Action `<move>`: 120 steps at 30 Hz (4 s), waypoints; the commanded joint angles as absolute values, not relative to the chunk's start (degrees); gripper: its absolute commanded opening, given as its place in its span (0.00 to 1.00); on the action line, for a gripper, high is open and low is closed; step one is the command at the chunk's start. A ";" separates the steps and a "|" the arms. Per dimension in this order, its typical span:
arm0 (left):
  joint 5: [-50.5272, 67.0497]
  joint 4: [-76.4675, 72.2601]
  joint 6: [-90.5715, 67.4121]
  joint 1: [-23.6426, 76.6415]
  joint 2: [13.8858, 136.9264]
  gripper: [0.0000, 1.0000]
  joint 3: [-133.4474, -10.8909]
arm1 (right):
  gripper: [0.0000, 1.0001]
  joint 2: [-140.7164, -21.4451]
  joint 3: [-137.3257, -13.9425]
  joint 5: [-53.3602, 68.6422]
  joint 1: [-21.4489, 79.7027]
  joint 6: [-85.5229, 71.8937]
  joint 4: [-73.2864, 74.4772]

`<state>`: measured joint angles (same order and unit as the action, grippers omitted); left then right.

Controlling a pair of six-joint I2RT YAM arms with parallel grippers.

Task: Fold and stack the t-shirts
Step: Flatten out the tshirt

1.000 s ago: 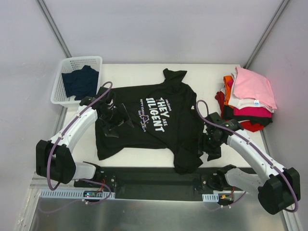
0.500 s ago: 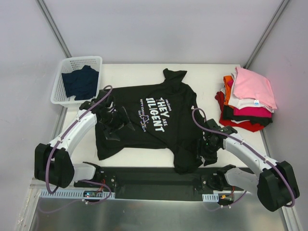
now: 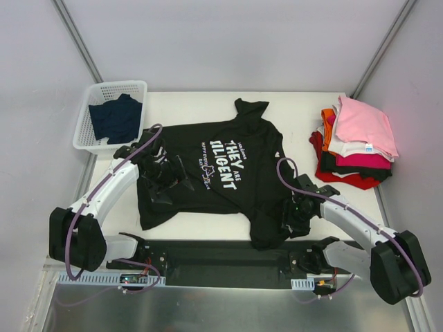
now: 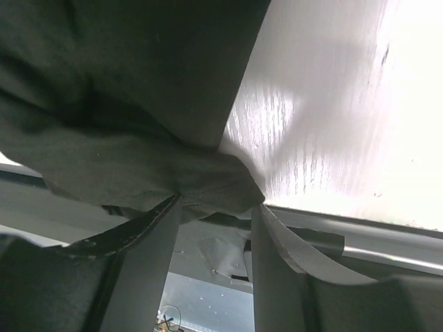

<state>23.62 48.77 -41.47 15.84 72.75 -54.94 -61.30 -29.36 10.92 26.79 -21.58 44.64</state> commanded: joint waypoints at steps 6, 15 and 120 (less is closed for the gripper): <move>25.05 51.77 -39.81 16.43 71.11 0.95 -55.20 | 0.30 -65.92 -32.43 8.96 27.16 -22.24 41.57; 24.00 51.77 -40.43 16.44 71.63 0.95 -55.19 | 0.01 -63.20 -37.26 7.56 27.60 -23.29 47.54; 25.74 46.04 -29.27 18.45 131.91 0.03 -100.79 | 0.01 -113.12 -78.57 16.70 14.59 -8.44 44.20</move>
<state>23.81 43.62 -31.97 18.28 126.85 -95.35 -113.89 -76.93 18.70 16.38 -10.61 40.51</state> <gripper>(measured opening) 0.022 0.014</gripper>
